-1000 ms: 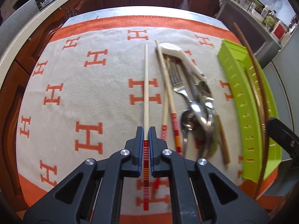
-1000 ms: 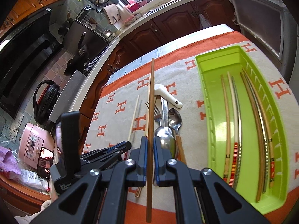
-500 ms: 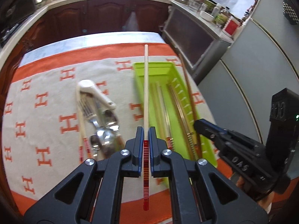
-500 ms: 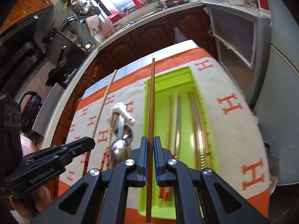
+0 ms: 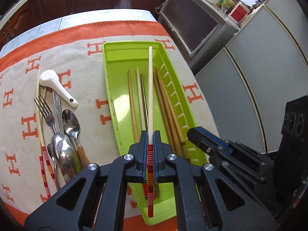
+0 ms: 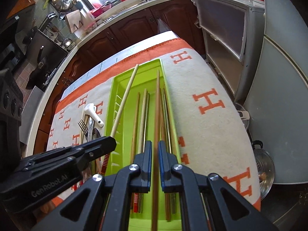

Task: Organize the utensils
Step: 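Carry both chopsticks into the lime-green tray and open both tools, then lift both open tools out of the tray back over the utensils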

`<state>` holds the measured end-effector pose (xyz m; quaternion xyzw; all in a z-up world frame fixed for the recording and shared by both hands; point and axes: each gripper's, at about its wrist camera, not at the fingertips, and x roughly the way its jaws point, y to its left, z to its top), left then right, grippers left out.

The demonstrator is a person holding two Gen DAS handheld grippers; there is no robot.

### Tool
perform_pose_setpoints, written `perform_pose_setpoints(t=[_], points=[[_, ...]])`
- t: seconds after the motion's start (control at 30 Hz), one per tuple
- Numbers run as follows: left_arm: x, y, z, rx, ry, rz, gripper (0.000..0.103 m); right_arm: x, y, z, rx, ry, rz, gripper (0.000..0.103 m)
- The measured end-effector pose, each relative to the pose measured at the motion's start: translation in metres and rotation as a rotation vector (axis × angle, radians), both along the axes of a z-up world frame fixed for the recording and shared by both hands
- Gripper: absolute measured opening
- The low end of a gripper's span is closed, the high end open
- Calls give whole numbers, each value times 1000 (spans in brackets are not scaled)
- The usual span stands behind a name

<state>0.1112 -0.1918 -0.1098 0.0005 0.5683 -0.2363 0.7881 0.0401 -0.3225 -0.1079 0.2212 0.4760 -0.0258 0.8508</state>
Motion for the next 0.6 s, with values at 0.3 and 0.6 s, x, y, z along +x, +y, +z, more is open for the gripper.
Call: perform_pose_setpoints(t=[0.3, 0.6], points=[[-16, 9, 2, 27, -13, -29, 4, -4, -8, 7, 21, -15, -73, 7], [-37, 53, 23, 75, -90, -20, 14, -6, 15, 18, 17, -41, -28, 7]])
